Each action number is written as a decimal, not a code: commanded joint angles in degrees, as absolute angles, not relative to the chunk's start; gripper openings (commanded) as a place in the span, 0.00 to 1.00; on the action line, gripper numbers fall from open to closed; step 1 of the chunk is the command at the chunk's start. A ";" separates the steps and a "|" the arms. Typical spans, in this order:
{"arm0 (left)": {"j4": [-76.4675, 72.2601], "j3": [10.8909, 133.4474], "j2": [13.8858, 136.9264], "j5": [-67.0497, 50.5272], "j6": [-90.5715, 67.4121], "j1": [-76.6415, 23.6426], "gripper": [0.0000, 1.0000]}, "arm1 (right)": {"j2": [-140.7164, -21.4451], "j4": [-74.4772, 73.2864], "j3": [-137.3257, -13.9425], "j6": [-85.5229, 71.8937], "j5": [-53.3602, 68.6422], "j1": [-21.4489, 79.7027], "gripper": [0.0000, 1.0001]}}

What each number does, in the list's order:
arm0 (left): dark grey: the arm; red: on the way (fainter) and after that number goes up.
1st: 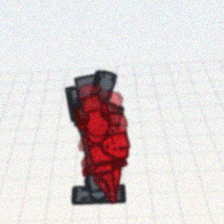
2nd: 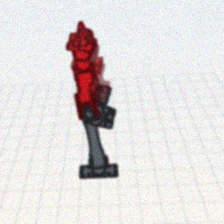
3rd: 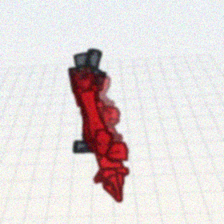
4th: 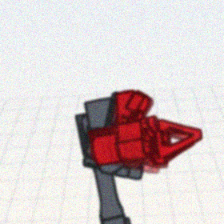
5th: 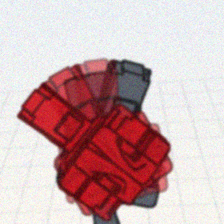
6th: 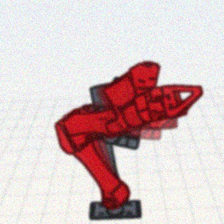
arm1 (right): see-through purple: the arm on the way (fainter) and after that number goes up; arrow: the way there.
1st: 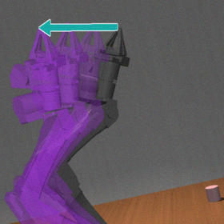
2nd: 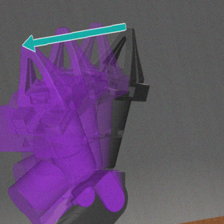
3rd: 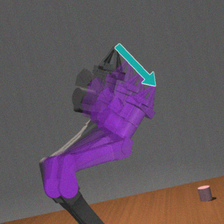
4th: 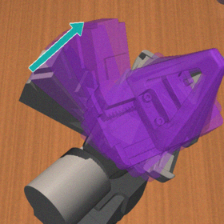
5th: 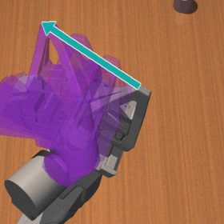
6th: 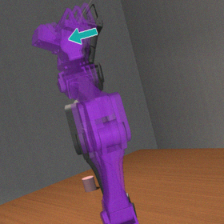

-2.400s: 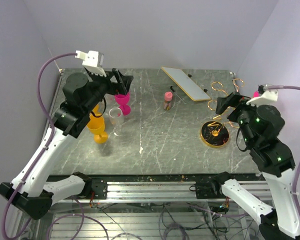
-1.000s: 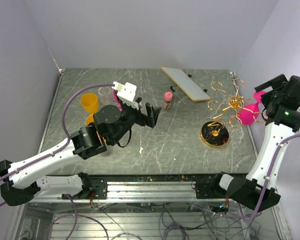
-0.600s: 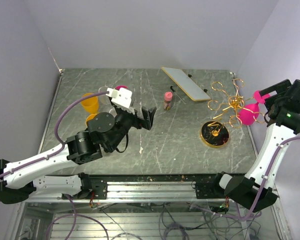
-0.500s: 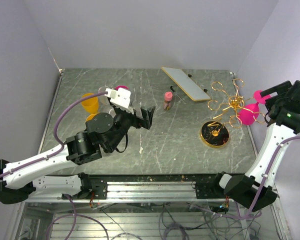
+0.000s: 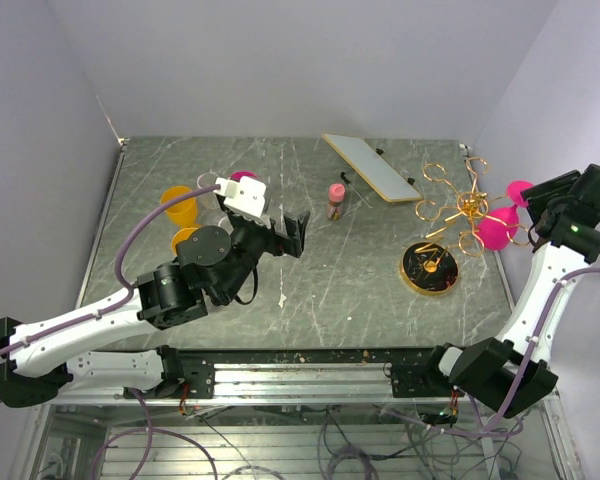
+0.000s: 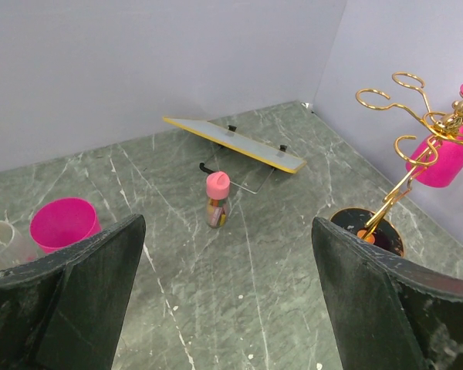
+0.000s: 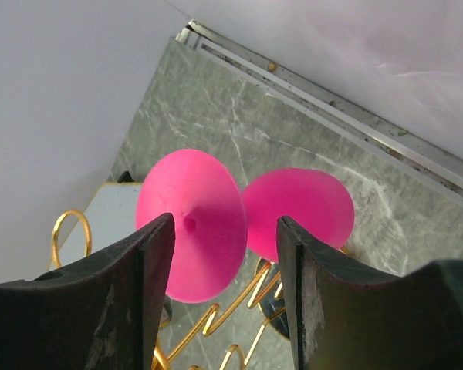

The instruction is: Take the wine glass off the wine glass rack

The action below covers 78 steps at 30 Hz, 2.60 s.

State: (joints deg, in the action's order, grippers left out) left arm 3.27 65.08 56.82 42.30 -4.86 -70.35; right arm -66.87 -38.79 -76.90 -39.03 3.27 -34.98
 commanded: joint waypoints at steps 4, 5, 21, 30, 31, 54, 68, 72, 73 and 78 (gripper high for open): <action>0.27 64.54 57.07 43.49 -4.48 -70.75 0.99 | -66.91 -36.63 -74.62 -39.64 4.53 -35.90 0.41; 0.26 64.52 57.04 43.55 -4.48 -70.75 0.99 | -67.02 -36.71 -74.91 -39.49 4.85 -35.94 0.41; 0.67 64.78 56.97 42.72 -4.74 -70.75 0.99 | -66.50 -40.81 -75.30 -41.64 6.46 -36.02 0.08; 0.78 64.78 56.69 42.45 -4.92 -70.77 0.99 | -63.63 -39.25 -72.04 -48.64 7.96 -36.03 0.00; 0.75 64.78 56.71 42.48 -4.88 -70.75 0.99 | -63.15 -38.68 -71.54 -49.97 7.93 -36.03 0.00; 0.96 64.86 56.25 42.32 -5.00 -70.71 0.99 | -58.41 -34.42 -67.50 -67.51 9.45 -36.04 0.00; 1.11 64.86 55.85 42.25 -5.36 -70.67 0.99 | -54.75 -39.26 -67.12 -75.20 7.57 -35.99 0.00; 1.02 64.78 55.89 42.38 -5.48 -70.66 0.99 | -54.25 -39.76 -67.71 -75.21 5.45 -36.02 0.00; 1.17 64.84 55.96 42.24 -5.55 -70.66 0.99 | -54.30 -39.96 -67.99 -74.99 5.13 -36.03 0.00; 1.31 64.87 56.03 41.79 -5.83 -70.69 0.99 | -54.53 -41.56 -69.88 -73.64 2.44 -36.03 0.00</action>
